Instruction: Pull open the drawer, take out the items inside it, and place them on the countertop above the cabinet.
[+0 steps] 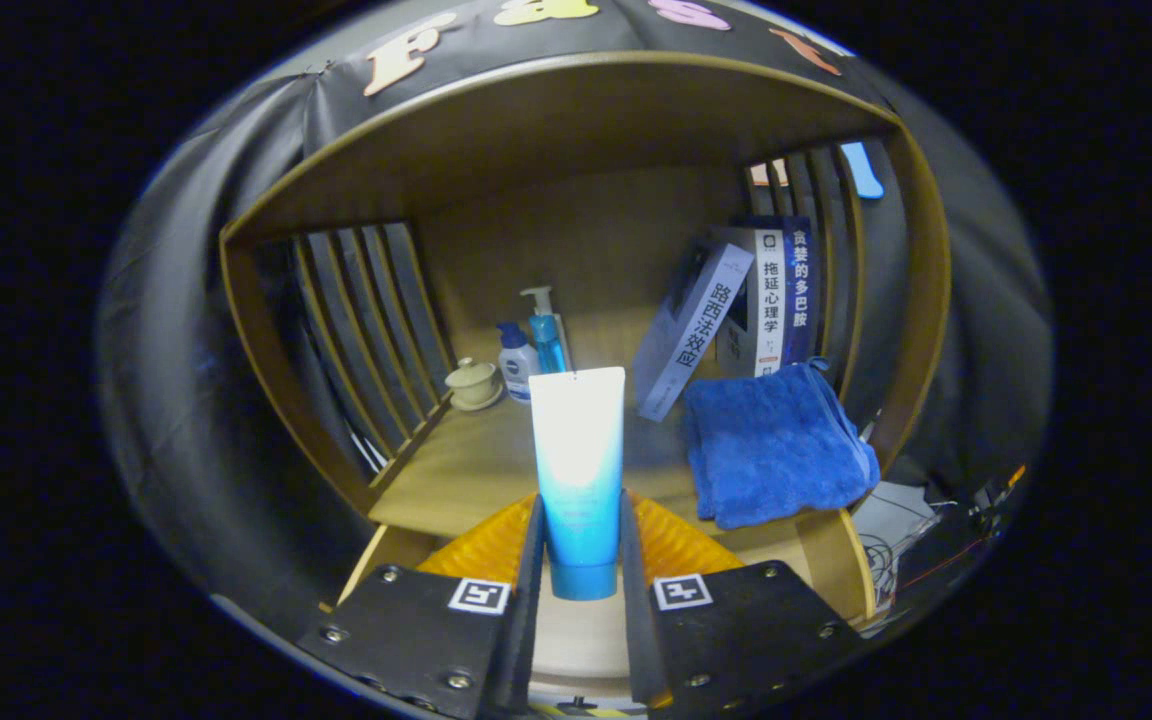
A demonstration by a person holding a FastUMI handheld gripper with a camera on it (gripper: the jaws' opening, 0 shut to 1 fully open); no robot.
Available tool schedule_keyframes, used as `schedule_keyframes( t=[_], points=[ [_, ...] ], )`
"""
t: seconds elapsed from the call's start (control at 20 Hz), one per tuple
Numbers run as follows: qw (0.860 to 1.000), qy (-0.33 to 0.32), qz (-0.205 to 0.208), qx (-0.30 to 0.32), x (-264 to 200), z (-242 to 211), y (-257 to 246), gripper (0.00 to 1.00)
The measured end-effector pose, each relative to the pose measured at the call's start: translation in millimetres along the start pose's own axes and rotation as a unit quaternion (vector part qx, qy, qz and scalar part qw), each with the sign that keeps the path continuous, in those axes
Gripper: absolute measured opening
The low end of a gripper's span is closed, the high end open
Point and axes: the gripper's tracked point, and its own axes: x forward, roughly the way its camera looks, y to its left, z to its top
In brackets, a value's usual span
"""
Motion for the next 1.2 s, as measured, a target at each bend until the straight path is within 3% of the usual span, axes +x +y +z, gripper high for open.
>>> schedule_keyframes(
  t=[0.65,1.0,1.1,1.2],
  points=[
    [0.997,0.072,-0.024,0.024,135,-46,0,0.38],
    [0.996,0.061,-0.042,0.042,161,-53,-5,0.39],
    [0.996,0.043,-0.068,0.024,161,-50,-15,0.39],
    [0.996,0.016,-0.083,0.017,153,-41,-19,0.48]
  ],
)
